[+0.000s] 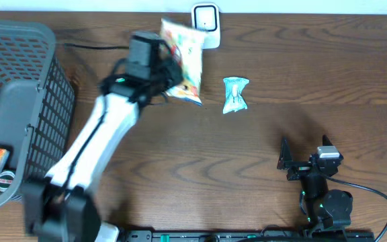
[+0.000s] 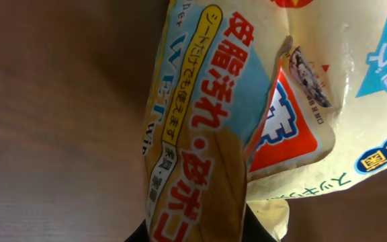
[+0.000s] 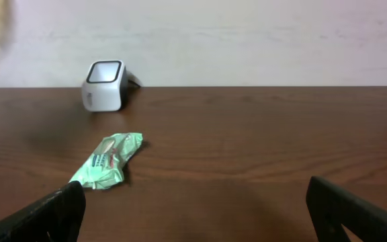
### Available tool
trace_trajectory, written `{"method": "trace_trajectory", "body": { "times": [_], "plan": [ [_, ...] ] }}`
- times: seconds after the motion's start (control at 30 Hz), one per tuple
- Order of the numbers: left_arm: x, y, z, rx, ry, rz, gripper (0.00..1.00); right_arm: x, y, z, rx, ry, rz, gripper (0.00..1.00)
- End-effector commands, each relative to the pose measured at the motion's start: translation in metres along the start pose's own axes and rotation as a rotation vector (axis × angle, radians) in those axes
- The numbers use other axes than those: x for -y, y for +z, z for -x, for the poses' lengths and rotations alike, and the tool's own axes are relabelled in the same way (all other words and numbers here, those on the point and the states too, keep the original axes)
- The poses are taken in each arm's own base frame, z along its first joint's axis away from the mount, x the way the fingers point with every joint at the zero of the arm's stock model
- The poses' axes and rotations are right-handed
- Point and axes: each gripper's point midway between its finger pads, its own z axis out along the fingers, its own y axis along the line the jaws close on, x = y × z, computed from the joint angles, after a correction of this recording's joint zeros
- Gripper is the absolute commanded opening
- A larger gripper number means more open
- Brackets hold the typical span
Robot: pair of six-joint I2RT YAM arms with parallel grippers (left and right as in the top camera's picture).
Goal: Scan the item barcode
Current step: 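Place the yellow snack bag beside the green packet and release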
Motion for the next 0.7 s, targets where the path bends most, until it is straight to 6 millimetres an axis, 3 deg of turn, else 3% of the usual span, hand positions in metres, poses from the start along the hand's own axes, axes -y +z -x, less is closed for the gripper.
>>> {"method": "trace_trajectory", "body": {
  "times": [0.0,0.13,0.23,0.27,0.37,0.4,0.47,0.6,0.67],
  "plan": [
    [-0.017,0.043,-0.015,-0.026,0.001,0.101,0.07,0.002,0.0,0.0,0.002,0.011,-0.01,0.99],
    [-0.022,0.082,-0.039,-0.077,-0.101,0.127,0.08,0.002,0.0,0.0,0.002,0.011,-0.01,0.99],
    [-0.017,0.1,-0.053,-0.097,-0.082,0.121,0.08,0.002,0.0,0.0,0.002,0.011,-0.01,0.99],
    [-0.017,0.105,-0.058,-0.106,-0.075,0.122,0.13,0.002,0.0,0.0,0.002,0.011,-0.01,0.99],
    [-0.017,0.113,-0.069,-0.126,-0.062,0.129,0.57,0.002,0.0,0.0,0.002,0.011,-0.01,0.99],
    [-0.016,0.113,-0.07,-0.127,-0.059,0.128,0.67,0.002,0.0,0.0,0.002,0.011,-0.01,0.99],
    [-0.014,0.111,-0.068,-0.125,-0.027,0.12,0.75,0.002,0.0,0.0,0.002,0.011,-0.01,0.99],
    [0.0,0.095,-0.048,-0.08,0.05,0.075,0.76,0.002,0.0,0.0,0.002,0.011,-0.01,0.99],
    [0.014,0.077,-0.029,-0.031,0.093,0.034,0.77,0.002,0.0,0.0,0.002,0.011,-0.01,0.99]
  ]
}}
